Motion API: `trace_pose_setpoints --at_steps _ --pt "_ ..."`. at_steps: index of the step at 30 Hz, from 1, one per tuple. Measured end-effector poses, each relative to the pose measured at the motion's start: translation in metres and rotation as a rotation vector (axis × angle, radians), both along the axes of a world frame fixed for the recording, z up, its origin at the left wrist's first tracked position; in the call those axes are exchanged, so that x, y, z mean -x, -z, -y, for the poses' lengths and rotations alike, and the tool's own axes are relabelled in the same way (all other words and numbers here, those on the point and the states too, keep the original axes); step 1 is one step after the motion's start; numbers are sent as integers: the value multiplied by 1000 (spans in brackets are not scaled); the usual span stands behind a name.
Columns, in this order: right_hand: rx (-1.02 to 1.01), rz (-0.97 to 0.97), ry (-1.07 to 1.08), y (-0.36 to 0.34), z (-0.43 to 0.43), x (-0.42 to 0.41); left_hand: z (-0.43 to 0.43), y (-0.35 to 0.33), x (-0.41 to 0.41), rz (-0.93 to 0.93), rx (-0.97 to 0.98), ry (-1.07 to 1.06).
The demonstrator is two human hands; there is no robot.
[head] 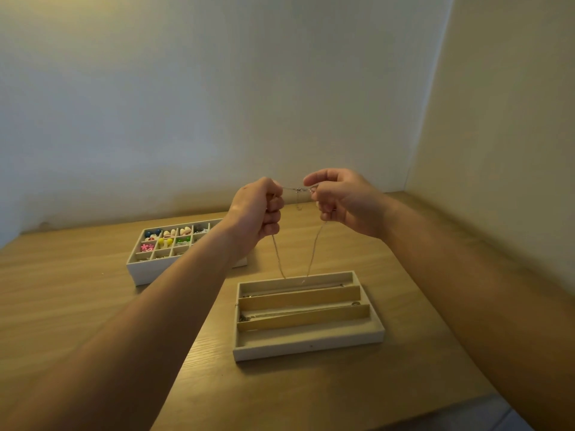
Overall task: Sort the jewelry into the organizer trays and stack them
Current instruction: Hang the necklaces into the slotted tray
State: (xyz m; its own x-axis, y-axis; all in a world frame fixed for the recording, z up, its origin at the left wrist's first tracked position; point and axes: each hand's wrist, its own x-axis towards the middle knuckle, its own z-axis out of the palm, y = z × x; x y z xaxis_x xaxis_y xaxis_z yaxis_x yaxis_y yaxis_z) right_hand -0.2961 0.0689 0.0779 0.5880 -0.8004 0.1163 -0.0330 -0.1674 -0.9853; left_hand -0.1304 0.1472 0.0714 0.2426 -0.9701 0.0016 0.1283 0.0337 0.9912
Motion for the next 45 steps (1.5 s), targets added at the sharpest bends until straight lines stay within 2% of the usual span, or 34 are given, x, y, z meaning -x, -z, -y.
trace_pose_setpoints --at_steps 7,12,15,19,23,28,31,37,45 --pt "17 106 -71 -8 -9 13 -28 8 -1 25 -79 34" --pt "104 8 -63 -18 -27 8 -44 16 0 117 -241 153" --pt "128 -32 -66 -25 -36 7 -44 14 5 214 -94 159" --pt "189 -104 -40 -27 -39 10 -46 3 17 165 67 182" --pt "214 -138 -36 -24 -41 18 -50 1 21 192 67 135" --pt "196 -269 -92 -13 -42 31 -58 3 17 280 -37 171" --pt "184 -350 -99 1 -41 38 -64 4 8 194 -44 159" --pt "71 -378 -35 34 -36 54 -75 17 -20 -13 -107 130" --pt "-21 -289 173 63 -34 48 -85 33 -29 -93 -102 89"
